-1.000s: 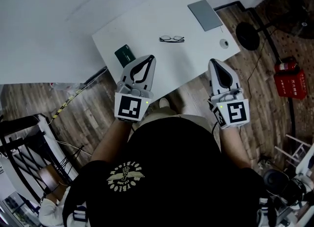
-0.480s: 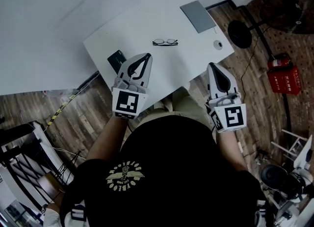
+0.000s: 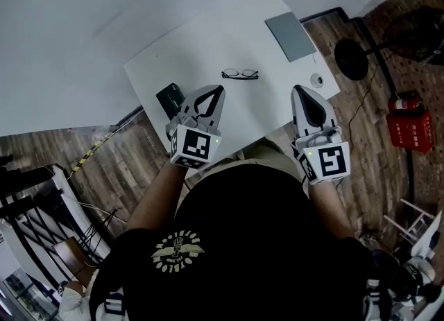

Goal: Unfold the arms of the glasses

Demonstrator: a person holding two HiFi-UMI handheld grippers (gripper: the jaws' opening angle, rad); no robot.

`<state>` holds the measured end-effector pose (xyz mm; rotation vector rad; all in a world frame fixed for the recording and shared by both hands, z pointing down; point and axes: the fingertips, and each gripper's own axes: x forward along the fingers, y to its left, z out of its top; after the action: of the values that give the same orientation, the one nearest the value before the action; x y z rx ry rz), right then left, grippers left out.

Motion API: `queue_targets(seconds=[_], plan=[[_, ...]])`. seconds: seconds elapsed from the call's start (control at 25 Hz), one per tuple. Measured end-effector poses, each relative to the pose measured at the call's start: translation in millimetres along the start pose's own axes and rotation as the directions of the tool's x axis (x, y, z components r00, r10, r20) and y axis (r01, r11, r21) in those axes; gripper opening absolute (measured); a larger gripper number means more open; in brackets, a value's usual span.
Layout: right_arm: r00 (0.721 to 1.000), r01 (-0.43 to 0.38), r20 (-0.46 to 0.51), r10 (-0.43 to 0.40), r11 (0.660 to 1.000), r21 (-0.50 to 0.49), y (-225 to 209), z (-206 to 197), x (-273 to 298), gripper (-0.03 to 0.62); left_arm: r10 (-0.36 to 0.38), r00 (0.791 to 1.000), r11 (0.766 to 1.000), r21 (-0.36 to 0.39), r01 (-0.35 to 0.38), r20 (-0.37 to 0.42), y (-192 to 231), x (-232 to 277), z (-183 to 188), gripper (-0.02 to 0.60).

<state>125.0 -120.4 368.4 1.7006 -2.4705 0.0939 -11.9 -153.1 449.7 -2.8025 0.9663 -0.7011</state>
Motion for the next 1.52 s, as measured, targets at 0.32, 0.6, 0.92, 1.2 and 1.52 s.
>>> queue_targets(seconds=[0.32,0.6,0.92,1.2,1.52], plan=[[0.998,-0.057,-0.038,0.057,0.998,0.014,-34.1,-12.1,40.0,-0.005,-0.051,0.984,0.995,0.074,0.065,-0.169,-1.7,65.8,-39.0,0.007],[0.996,-0.057,-0.065,0.06,0.997,0.046,-60.8,-24.5,51.1,-0.005,-0.098,0.948,0.977,0.153,0.15,-0.303,-11.1,112.3,-78.0,0.006],[0.994,-0.04,-0.098,0.046,0.997,0.066,-83.6,-43.3,54.3,-0.005,-0.129,0.887,0.94,0.232,0.252,-0.443,-24.3,161.9,-129.7,0.008],[0.993,0.002,-0.117,0.007,0.997,0.076,-101.6,-52.5,41.3,-0.005,-0.143,0.823,0.91,0.254,0.329,-0.55,-37.2,188.4,-166.5,0.008],[0.99,0.033,-0.138,-0.02,0.995,0.095,-119.5,-61.8,38.1,-0.005,-0.124,0.742,0.869,0.289,0.402,-0.658,-40.2,212.2,-201.0,0.024]])
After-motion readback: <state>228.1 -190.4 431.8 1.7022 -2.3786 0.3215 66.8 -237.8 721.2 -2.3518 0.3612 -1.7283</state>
